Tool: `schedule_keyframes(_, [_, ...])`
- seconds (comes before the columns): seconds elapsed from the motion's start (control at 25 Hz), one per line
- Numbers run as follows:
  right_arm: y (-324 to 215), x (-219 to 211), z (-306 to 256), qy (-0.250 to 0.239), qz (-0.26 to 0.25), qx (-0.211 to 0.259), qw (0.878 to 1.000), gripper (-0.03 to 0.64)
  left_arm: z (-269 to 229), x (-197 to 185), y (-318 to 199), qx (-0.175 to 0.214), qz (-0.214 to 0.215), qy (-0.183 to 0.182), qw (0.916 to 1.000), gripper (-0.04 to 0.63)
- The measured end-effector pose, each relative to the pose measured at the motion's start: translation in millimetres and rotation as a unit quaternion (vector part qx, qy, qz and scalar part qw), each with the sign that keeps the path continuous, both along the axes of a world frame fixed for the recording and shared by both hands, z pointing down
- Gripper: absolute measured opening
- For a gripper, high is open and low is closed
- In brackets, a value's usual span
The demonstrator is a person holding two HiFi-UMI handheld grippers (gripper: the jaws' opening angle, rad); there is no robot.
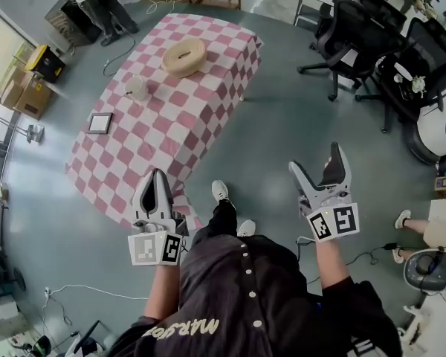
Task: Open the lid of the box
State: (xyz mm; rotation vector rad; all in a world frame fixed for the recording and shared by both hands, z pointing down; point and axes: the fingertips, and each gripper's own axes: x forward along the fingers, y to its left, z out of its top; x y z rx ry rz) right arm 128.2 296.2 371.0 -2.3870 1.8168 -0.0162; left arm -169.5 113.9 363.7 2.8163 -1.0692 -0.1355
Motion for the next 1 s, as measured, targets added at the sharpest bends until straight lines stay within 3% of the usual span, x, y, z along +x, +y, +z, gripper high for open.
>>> schedule_keyframes(0.52, [-77.7, 52.1, -24.6, 0.024, 0.018, 0.003, 1.000, 0.488, -11.1, 53.7, -91.5, 0.003, 0.007, 0.031, 0.9995, 0.009])
schedule_keyframes(1.0, [-153.3, 72.5, -38.7, 0.036, 0.023, 0.005, 0.999, 0.488, -17.8, 72.3, -171.0, 0.005, 0.009, 0.044, 0.9990, 0.009])
